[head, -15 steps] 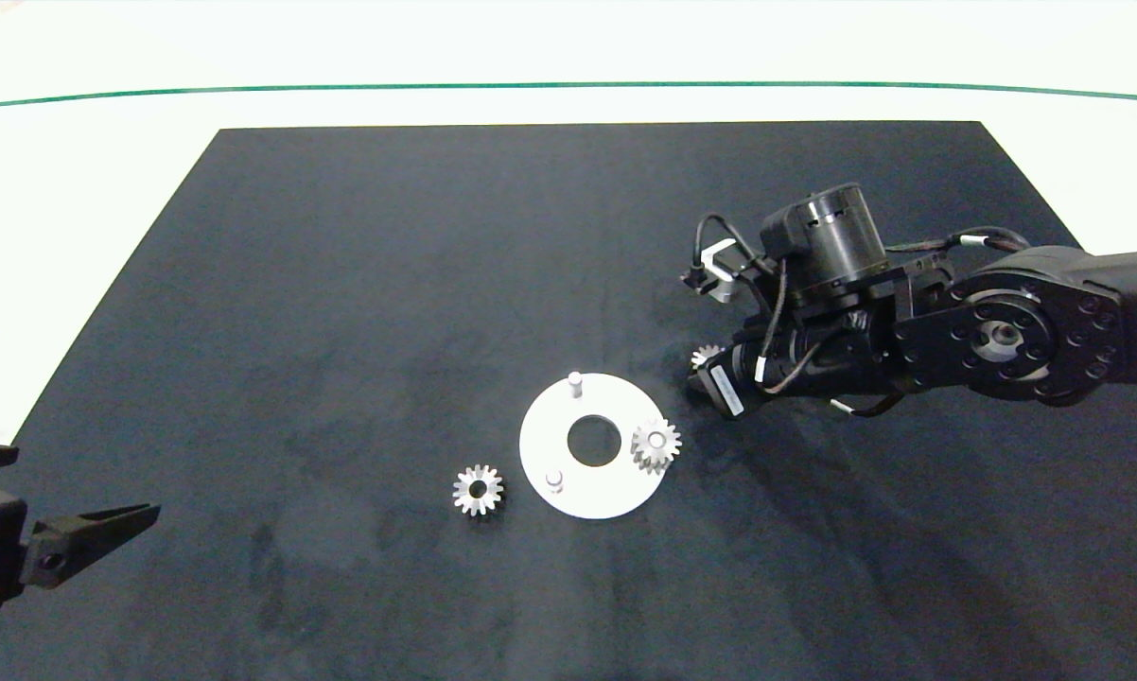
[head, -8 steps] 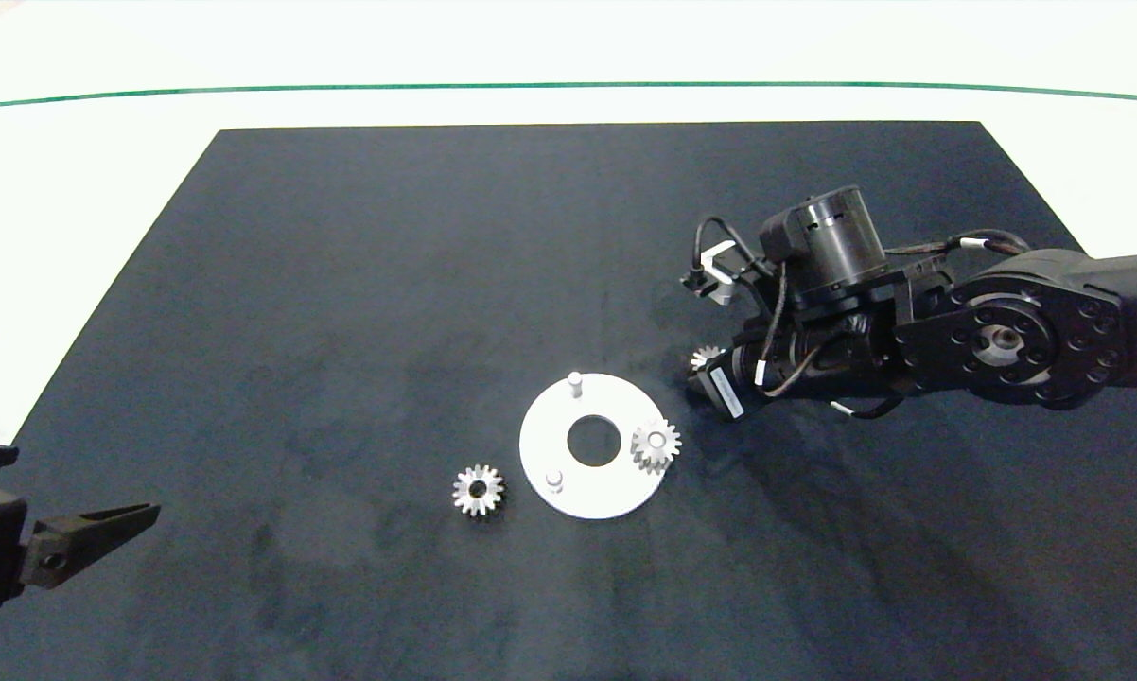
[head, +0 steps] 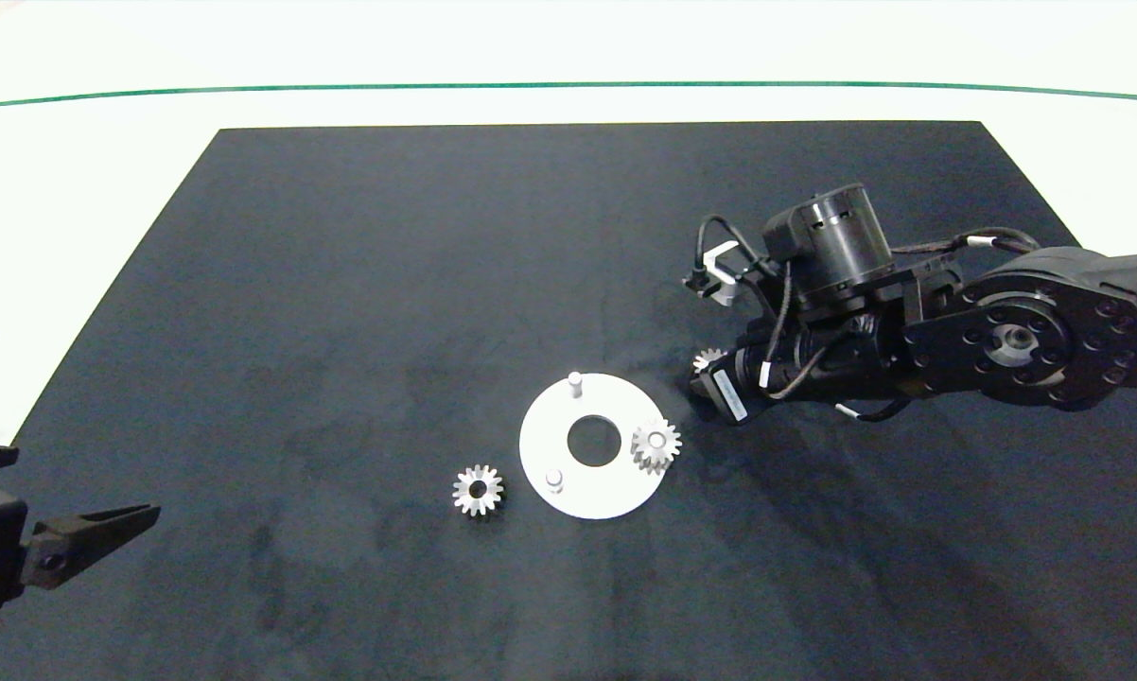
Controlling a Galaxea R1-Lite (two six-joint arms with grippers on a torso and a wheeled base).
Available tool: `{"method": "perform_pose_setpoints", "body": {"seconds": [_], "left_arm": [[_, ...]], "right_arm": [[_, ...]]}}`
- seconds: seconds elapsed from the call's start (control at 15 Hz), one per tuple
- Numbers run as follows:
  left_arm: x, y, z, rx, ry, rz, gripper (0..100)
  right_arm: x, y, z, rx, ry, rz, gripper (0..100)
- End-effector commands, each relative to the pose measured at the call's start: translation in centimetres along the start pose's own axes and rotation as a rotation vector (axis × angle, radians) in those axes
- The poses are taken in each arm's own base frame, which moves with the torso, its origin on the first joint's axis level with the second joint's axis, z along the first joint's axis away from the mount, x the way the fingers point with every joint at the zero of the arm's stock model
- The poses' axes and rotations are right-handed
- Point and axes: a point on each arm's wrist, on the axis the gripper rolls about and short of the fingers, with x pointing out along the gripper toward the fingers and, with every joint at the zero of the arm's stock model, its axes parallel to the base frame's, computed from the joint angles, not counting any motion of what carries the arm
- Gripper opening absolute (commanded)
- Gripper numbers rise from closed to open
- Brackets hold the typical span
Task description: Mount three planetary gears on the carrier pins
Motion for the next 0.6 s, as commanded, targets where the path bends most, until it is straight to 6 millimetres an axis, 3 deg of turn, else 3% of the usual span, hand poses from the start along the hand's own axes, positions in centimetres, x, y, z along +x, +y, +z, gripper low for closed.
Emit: {"method": "perform_pose_setpoints", "body": {"seconds": [0.07, 0.6], "left_arm": [[0.0, 0.0, 0.0, 0.002, 0.003, 0.000, 100], [-0.3, 0.0, -0.1, 0.004, -0.008, 0.001, 100]], "right_arm": [[-1.0, 0.1, 0.5, -0.003, -0.031, 0.002, 13], [-2.2, 1.6, 1.6, -0.029, -0.084, 0.033, 13]]}}
